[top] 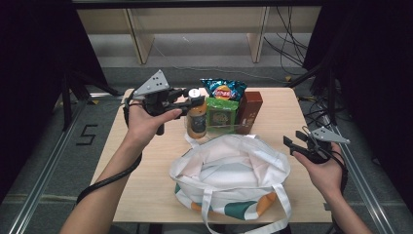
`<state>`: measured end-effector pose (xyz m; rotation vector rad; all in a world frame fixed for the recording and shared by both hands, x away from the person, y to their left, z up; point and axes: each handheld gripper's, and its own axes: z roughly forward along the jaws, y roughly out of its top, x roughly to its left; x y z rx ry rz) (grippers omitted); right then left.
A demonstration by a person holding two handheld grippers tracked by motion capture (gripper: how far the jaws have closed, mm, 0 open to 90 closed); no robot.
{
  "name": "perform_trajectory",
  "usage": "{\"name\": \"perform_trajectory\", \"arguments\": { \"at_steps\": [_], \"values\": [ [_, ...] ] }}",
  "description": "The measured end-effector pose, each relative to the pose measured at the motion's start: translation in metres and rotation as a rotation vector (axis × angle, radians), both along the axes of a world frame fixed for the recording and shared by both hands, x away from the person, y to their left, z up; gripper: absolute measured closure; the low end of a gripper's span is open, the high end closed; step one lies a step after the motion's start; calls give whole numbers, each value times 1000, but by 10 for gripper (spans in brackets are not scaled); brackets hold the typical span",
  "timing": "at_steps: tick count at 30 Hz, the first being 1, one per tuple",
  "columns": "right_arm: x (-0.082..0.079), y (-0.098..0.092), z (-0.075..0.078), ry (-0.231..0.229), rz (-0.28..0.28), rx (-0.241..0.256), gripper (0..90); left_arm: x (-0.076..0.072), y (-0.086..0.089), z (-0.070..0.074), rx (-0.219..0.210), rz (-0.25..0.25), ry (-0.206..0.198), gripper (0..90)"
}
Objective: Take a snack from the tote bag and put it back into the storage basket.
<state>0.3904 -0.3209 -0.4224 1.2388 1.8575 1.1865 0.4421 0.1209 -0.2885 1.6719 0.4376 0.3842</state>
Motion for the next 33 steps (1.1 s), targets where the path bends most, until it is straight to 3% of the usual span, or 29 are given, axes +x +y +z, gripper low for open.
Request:
{"name": "perform_trajectory", "arguments": {
  "at_steps": [3, 12, 16, 19, 27, 29, 33],
  "values": [
    [1, -1, 0, -5, 20, -15, 458, 2, 0, -1, 6, -1, -4, 589],
    [-1, 1, 1, 4, 2, 7, 457, 7, 1, -7, 9, -6, 5, 589],
    [-1, -1, 1, 8, 14, -23, 457, 10, 0, -9, 2, -6, 10, 589],
    [-2, 1, 2, 17, 5, 1, 457, 12, -1, -10, 9, -5, 10, 589],
    [0, -2, 0, -9, 27, -32, 457, 20, -1, -14, 7, -2, 22, 589],
    [0, -2, 1, -9, 7, -36, 457, 22, -1, -15, 4, -2, 24, 589],
    [-3, 1, 1, 8, -7, 5, 457, 26, 0, -16, 6, -5, 28, 589]
  ]
}}
